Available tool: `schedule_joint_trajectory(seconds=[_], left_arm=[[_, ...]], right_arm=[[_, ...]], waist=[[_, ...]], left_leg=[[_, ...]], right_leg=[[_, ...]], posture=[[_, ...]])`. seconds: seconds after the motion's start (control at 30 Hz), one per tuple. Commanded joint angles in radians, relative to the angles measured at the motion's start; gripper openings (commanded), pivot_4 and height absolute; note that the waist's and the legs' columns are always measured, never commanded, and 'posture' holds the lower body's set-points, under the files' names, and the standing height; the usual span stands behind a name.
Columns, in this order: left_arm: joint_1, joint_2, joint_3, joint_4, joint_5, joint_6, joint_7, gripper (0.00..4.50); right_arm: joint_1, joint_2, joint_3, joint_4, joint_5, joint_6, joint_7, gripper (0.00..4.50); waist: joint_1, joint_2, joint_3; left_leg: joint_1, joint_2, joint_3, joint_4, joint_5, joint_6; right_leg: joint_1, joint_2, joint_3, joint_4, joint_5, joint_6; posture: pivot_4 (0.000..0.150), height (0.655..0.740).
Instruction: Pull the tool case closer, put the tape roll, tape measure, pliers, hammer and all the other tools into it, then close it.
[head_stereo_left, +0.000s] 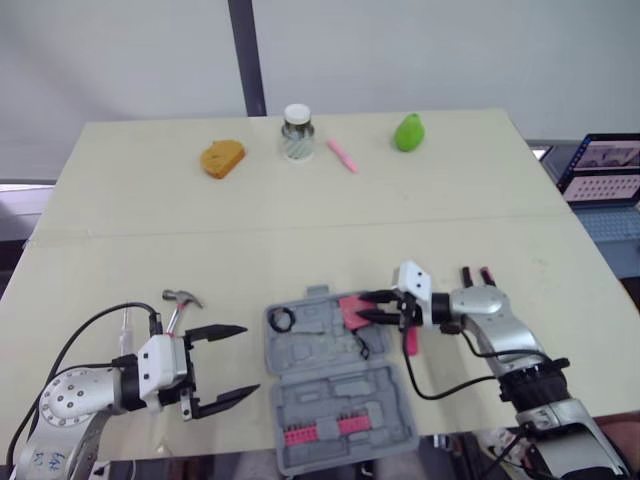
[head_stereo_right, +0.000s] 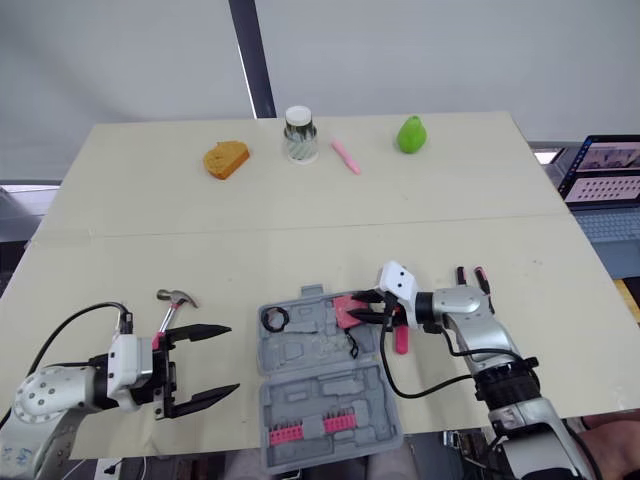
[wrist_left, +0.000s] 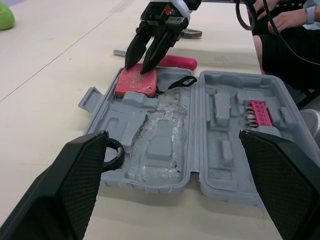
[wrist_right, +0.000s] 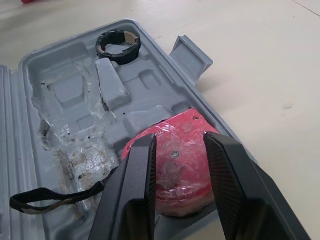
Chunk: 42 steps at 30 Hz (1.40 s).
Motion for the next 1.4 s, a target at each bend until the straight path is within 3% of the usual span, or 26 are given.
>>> schedule_joint_trajectory(seconds=[0.03,1.1,1.3,1.4], left_arm=[[-0.003,0.011,0.02,-0.036,-0.018,0.0,0.001,4.5],[-0.012,0.01,0.037,-0.053,-0.023,0.032,0.005,4.5],[-0.027,-0.002,0.031,-0.058,-0.042,0.053,0.013,4.5],[-0.052,0.002,0.027,-0.042,-0.057,0.066,0.002,4.5]], right_arm=[[0.01,0.016,0.005,0.027,-0.002,-0.016,-0.009,1.6],[0.045,0.036,0.028,0.229,-0.057,-0.188,-0.042,1.6],[0.025,0.025,-0.01,0.149,-0.015,-0.158,-0.045,1.6],[0.019,-0.013,-0.042,0.013,0.024,-0.076,-0.036,1.6]], waist=[[0.0,0.0,0.0],[0.0,-0.003,-0.002],[0.001,-0.003,-0.002],[0.002,-0.001,-0.001]], left_leg=[[0.0,0.0,0.0,0.0,0.0,0.0],[0.008,0.0,-0.003,0.0,0.0,0.0],[0.008,0.0,-0.003,0.0,0.0,0.0],[0.007,0.0,-0.003,0.0,0.0,0.0]], right_leg=[[0.0,0.0,0.0,0.0,0.0,0.0],[0.009,0.0,0.0,-0.001,0.0,0.0],[0.009,0.0,0.0,-0.001,0.0,0.0],[0.009,-0.001,0.001,-0.001,0.0,0.0]], posture=[[0.15,0.695],[0.15,0.695],[0.15,0.695],[0.15,0.695]])
